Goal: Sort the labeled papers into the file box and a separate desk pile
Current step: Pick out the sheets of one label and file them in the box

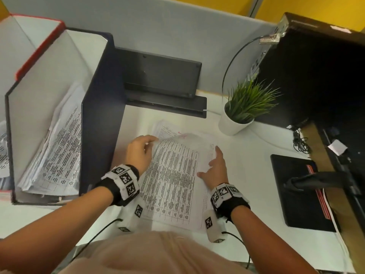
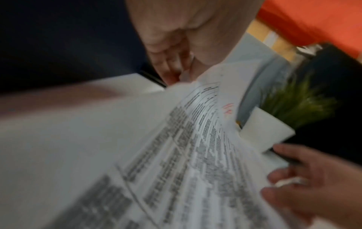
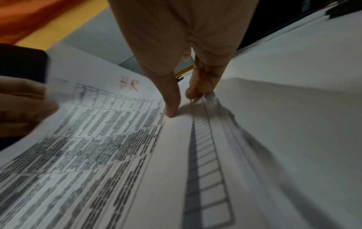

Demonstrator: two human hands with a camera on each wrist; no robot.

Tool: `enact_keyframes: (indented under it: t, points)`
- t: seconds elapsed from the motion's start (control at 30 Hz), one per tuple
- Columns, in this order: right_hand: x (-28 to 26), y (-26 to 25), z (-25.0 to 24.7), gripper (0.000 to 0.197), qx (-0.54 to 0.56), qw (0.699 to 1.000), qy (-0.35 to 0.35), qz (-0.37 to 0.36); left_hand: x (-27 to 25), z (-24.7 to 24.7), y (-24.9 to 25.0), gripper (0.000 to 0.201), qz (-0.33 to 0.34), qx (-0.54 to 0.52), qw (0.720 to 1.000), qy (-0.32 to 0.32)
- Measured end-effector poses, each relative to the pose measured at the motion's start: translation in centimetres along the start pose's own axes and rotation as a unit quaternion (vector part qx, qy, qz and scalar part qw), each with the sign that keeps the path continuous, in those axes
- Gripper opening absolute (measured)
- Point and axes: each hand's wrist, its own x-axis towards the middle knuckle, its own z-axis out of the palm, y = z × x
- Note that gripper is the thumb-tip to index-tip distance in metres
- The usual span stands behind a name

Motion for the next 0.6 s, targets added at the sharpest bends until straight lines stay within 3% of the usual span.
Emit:
enact_keyframes:
  t: [0.07,0.13,0.17,0.23,0.27,0.3,0.4,0.6]
  points:
    - [0.1,-0.2,-0.1,0.118,0.072,0.997,0.014,0.033,-0.2,0.0,0.3,0.021,-0.065,-0.119,0.991,0.009]
    - [0.1,-0.2,-0.5,0.111,0.133,0.989,0.027,0.056,-0.2,-0.1,0.3,0.025,-0.143,-0.212,0.967,-0.004]
    - [0.2,-0.2,-0.7,0.097,0.140,0.988,0.028,0.060,-0.1,-0.2,0.4,0.027,-0.182,-0.258,0.949,-0.018]
    - [0.3,-0.1,-1.0,0.048,0.137,0.988,0.036,0.055,0.3,-0.4,0.7,0.029,-0.238,-0.305,0.921,-0.037]
    - [0.2,0.0,-1.1,0.027,0.137,0.989,0.041,0.040,0.7,-0.4,0.7,0.029,-0.255,-0.302,0.918,-0.043]
    - [0.2,0.2,-1.1,0.023,0.135,0.989,0.052,0.016,1.2,-0.4,0.6,0.027,-0.267,-0.287,0.919,-0.048]
    - [-0.3,1.0,-1.1,0.035,0.152,0.986,0.062,0.010,2.6,-0.6,0.2,0.015,-0.291,-0.218,0.930,-0.060]
    - [-0.6,1.4,-1.0,0.031,0.206,0.977,0.049,0.033,3.2,-0.4,-1.0,0.017,-0.310,-0.087,0.940,-0.117]
